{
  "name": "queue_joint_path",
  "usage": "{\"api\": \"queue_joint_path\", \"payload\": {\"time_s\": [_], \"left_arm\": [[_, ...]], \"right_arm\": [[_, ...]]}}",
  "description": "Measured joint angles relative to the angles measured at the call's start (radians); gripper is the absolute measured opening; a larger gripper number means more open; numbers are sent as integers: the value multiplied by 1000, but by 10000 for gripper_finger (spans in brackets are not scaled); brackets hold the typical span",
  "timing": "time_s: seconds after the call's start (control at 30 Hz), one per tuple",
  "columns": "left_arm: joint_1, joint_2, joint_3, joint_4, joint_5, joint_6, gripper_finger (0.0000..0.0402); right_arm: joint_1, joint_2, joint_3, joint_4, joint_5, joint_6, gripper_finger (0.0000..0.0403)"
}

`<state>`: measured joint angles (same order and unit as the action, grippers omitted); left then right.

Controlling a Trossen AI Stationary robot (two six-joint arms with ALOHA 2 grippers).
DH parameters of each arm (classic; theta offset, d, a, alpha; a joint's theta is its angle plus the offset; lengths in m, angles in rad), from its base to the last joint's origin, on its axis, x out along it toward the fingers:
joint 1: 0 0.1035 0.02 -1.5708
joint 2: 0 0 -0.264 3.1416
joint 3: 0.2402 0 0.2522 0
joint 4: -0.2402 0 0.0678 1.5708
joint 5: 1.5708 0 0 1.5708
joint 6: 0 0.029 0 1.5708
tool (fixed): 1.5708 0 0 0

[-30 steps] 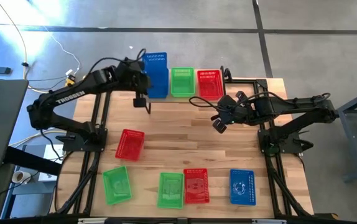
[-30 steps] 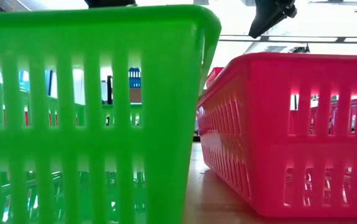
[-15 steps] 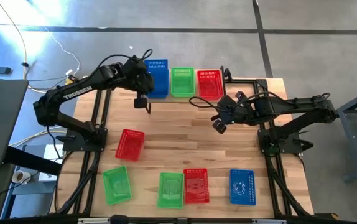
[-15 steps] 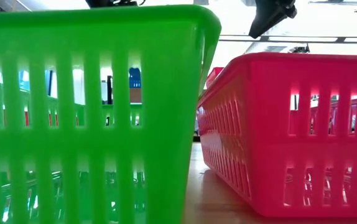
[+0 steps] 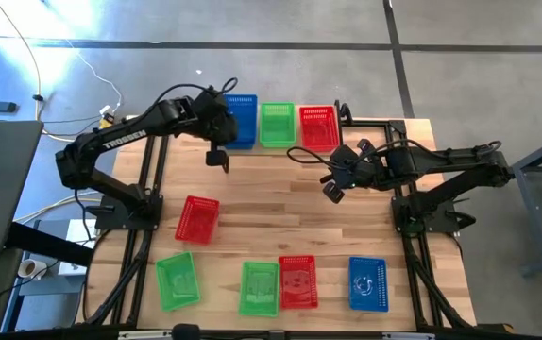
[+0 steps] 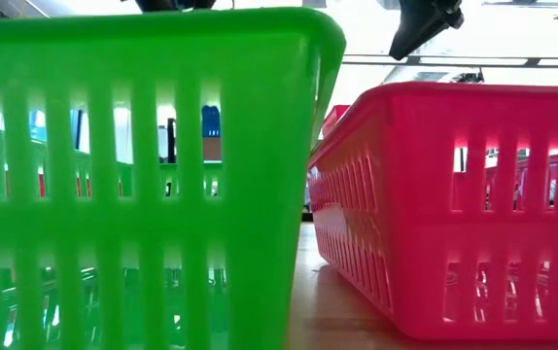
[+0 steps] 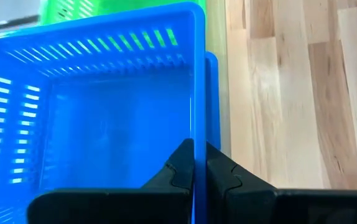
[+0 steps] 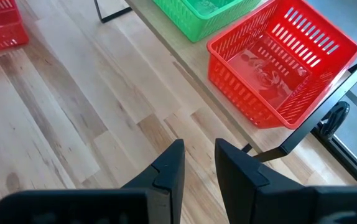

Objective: Stack baskets on shelf by color
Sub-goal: Stack the top blue bin on top of the blue bin on the shelf

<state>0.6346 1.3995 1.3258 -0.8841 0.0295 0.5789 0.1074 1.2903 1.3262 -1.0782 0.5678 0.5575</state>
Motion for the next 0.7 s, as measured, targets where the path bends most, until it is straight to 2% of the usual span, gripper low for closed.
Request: {"api": "queue_joint_path", "payload": {"time_s": [0.43,0.7], "left_arm": [[0,29,0,8,-15,-25,4],[0,28,0,0,-7,-26,46]], "right_arm": [[0,0,0,0,-3,0,78],[0,0,0,0,-3,2,78]]}}
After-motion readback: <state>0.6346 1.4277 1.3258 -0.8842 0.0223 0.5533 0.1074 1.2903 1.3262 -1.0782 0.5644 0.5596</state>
